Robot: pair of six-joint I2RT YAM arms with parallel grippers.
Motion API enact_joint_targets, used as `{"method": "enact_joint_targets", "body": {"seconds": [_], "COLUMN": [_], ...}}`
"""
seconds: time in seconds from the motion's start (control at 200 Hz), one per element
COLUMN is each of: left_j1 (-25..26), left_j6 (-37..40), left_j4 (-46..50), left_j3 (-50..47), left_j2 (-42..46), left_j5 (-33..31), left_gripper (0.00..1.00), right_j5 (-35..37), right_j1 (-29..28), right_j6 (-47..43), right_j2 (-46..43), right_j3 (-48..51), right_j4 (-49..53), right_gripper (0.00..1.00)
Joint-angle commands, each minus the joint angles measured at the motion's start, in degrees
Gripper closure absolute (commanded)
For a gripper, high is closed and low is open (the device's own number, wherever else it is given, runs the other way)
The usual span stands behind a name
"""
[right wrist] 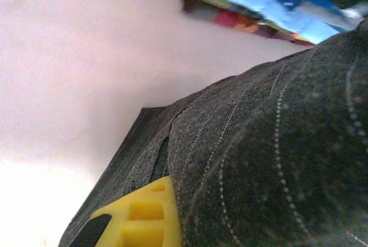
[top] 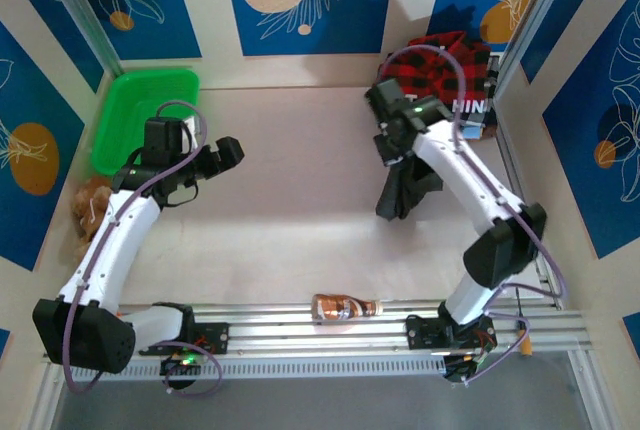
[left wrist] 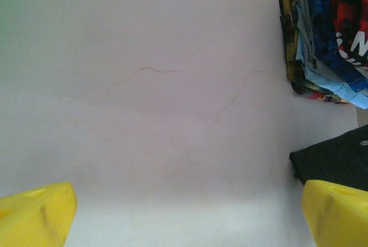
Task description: Fold and stack the long sleeve shirts
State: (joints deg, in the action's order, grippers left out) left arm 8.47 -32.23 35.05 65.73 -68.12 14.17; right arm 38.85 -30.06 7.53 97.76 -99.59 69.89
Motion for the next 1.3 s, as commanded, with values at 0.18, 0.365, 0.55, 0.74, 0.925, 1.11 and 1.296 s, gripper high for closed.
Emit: {"method": "enact_joint_targets", "body": {"seconds": [0.18, 0.365, 0.55, 0.74, 0.925, 1.11, 1.296], "left_j1": [-0.7, -0.8, -0.8, -0.9, -1.0, 3.8, 14.2], "left_j6": [0.9, 0.1, -1.6, -6.3, -11.8, -16.0, -22.7], "left_j4": [2.7, 3.4, 4.1, 8.2, 5.5, -2.8, -14.3], "left_j3": [-2.3, -5.8, -7.8, -7.0, -10.8, -17.8, -20.6], "left_j2": [1.4, 3.8, 6.3, 10.2, 14.0, 11.5, 3.2], "left_j5": [1.1, 0.4, 0.2, -2.8, -2.3, -0.5, -1.3], "left_gripper": [0.0, 0.0, 0.0, 0.0, 0.0, 0.0, 0.01], "right_j5": [-1.8, -13.1, -24.2, -43.5, -55.8, -51.5, -50.2], "right_j1": [-19.2, -24.9, -25.0, -22.2, -20.6, -15.3, -5.4], "right_j6": [-3.6, -0.5, 4.4, 10.8, 16.6, 19.8, 19.6], "right_j2": [25.5, 37.3, 42.9, 35.2, 21.5, 8.9, 4.6], "right_j3": [-11.5, -22.2, -29.9, -27.1, -19.5, -9.5, 8.7], "right_j4": [7.0, 8.3, 10.0, 4.0, -0.1, 1.0, -7.0], "right_gripper": [1.0, 0.96, 0.78, 0.47, 0.35, 0.32, 0.54]}}
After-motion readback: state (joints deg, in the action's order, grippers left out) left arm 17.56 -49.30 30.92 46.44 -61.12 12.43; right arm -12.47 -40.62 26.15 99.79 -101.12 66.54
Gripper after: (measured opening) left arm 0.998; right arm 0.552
